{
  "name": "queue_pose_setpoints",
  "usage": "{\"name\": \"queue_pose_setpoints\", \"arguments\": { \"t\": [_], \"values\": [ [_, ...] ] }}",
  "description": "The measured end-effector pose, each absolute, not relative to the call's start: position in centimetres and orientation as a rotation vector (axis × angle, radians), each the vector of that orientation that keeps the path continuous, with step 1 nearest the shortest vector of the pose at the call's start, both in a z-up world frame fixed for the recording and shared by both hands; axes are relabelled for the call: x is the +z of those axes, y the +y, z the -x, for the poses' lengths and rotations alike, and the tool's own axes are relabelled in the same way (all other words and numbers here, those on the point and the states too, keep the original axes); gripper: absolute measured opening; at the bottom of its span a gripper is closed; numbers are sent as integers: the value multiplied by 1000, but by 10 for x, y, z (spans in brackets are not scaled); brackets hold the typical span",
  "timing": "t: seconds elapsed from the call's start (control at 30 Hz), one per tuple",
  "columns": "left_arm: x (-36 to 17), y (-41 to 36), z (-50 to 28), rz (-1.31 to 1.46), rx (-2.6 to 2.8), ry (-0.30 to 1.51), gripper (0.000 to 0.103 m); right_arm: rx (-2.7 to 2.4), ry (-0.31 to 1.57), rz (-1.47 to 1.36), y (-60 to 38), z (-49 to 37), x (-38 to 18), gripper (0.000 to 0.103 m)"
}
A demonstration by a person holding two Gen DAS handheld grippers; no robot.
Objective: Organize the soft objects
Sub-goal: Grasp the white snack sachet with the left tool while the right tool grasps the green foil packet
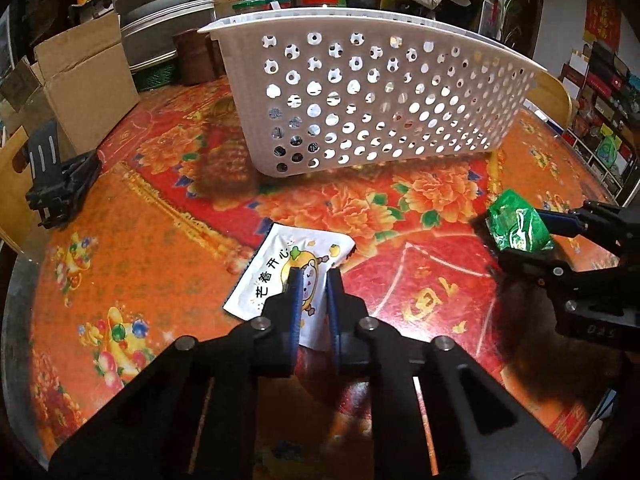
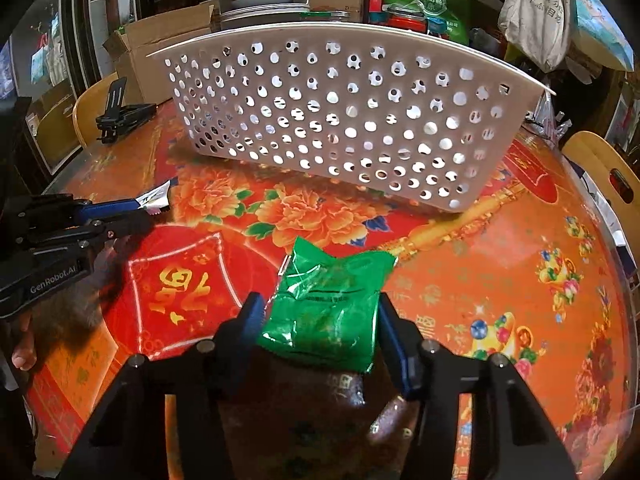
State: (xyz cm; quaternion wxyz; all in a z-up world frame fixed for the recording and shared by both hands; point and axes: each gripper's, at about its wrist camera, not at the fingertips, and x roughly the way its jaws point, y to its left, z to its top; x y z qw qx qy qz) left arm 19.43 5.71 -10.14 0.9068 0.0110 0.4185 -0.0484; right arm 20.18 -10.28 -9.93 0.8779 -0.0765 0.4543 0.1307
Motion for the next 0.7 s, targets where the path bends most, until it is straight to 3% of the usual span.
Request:
{"name": "queue_pose_setpoints", "arguments": {
  "t": [0.27, 0.53, 0.7],
  "values": [
    [-96, 58, -186, -27, -94, 821, 6, 309, 945, 120, -107, -202, -98, 52],
    [-95, 57, -182, -23, -97, 816, 5, 329, 914, 70, -119, -196, -92, 39],
    [-92, 53, -180, -19, -109, 807, 5, 337, 912, 43, -125, -193, -92, 37]
  ]
}}
